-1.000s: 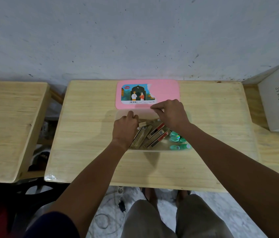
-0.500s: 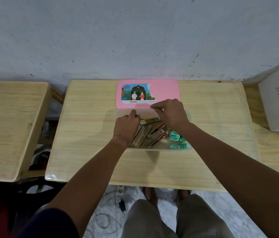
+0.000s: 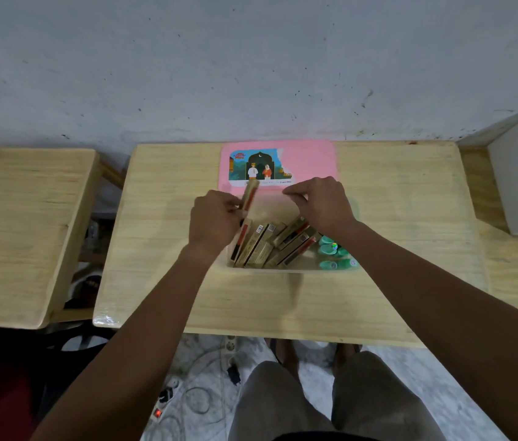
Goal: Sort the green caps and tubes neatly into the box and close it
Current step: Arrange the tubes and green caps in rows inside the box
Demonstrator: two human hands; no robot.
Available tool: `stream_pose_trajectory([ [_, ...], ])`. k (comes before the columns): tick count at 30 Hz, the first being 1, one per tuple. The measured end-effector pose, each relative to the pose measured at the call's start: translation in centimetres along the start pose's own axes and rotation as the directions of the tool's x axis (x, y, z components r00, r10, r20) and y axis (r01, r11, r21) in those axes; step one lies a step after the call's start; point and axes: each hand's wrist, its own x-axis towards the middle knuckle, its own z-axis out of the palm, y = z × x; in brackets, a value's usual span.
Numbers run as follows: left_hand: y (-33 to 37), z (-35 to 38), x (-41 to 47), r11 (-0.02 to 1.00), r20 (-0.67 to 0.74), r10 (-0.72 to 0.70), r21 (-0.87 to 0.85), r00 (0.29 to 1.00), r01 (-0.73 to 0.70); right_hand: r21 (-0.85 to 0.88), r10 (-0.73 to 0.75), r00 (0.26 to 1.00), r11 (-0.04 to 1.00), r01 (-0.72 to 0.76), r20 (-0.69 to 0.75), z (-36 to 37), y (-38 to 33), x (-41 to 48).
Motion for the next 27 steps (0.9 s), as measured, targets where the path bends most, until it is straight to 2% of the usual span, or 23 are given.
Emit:
stream_pose_trajectory([
  [3, -0.6, -0.8, -0.3, 0.988, 0.172, -0.156, 0.040, 0.973, 0.151, -0.006, -0.004, 1.000, 1.000, 0.004, -0.001, 0.0, 0.0, -0.1],
  [6, -0.7, -0.1, -0.7, 0.965, 0.181, -0.213, 0.195, 0.960, 0.177, -0.008, -0.010, 1.000, 1.000, 0.010, 0.002, -0.1, -0.1, -0.1],
  [11, -0.2, 1.6, -1.8, 0.930, 0.173, -0.208, 0.339, 0.963, 0.140, 0.003, -0.021, 1.000, 1.000, 0.021, 0.000, -0.2, 0.0, -0.1],
  [16, 0.6, 1.8, -2.4, 0.911, 0.197, -0.204, 0.396, 0.959, 0.113, 0.010, -0.023, 1.000, 1.000, 0.023, 0.000, -0.1, 0.0, -0.2],
  [21, 1.5, 1.9, -3.3, 0.921, 0.109, -0.164, 0.372, 0.980, 0.113, 0.017, -0.018, 1.000, 1.000, 0.018, 0.005, -0.1, 0.0, -0.1],
  [23, 2.0, 2.0, -3.3, 0.904, 0.054, -0.117, 0.420, 0.992, 0.084, 0.015, -0.021, 1.000, 1.000, 0.021, 0.006, -0.1, 0.1, -0.1],
  [27, 2.0, 2.4, -3.1, 0.876, 0.056, -0.047, 0.482, 0.997, 0.014, 0.022, -0.018, 1.000, 1.000, 0.018, 0.002, -0.1, 0.1, -0.1],
])
